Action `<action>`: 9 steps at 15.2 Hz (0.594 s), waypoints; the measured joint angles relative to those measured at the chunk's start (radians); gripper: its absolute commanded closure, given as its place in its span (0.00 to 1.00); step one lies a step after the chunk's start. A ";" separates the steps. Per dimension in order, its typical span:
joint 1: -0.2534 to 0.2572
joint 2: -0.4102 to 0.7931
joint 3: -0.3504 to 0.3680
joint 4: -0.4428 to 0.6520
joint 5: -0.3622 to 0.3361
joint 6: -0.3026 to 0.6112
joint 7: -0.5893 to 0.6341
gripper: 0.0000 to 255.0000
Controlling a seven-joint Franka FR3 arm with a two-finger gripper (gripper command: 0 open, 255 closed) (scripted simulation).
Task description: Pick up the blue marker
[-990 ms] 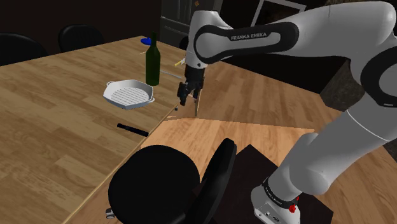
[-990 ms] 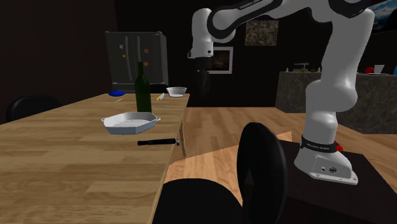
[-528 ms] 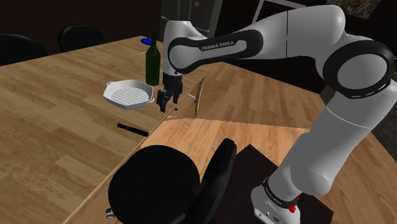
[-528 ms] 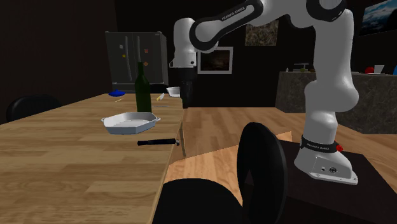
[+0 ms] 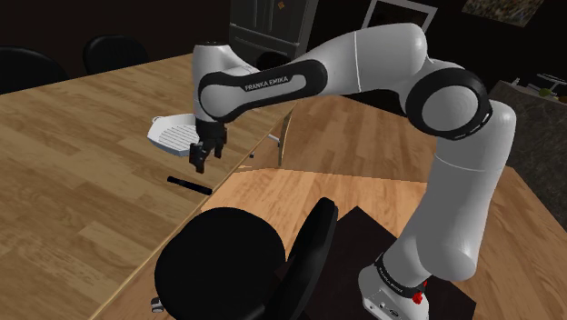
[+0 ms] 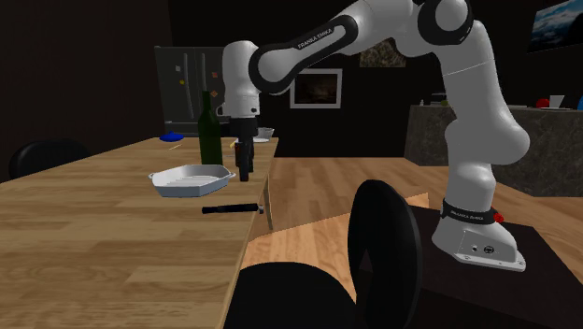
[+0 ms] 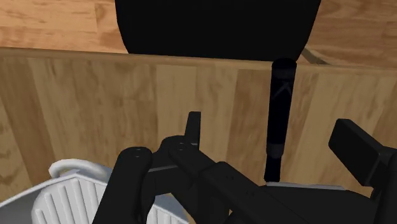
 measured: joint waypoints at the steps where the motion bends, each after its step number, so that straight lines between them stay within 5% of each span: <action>1: 0.010 0.035 0.004 0.033 -0.008 0.002 -0.002 0.00; 5: 0.051 0.157 0.018 0.159 -0.038 -0.001 -0.008 0.00; 9: 0.063 0.203 0.018 0.175 -0.048 0.029 -0.006 0.00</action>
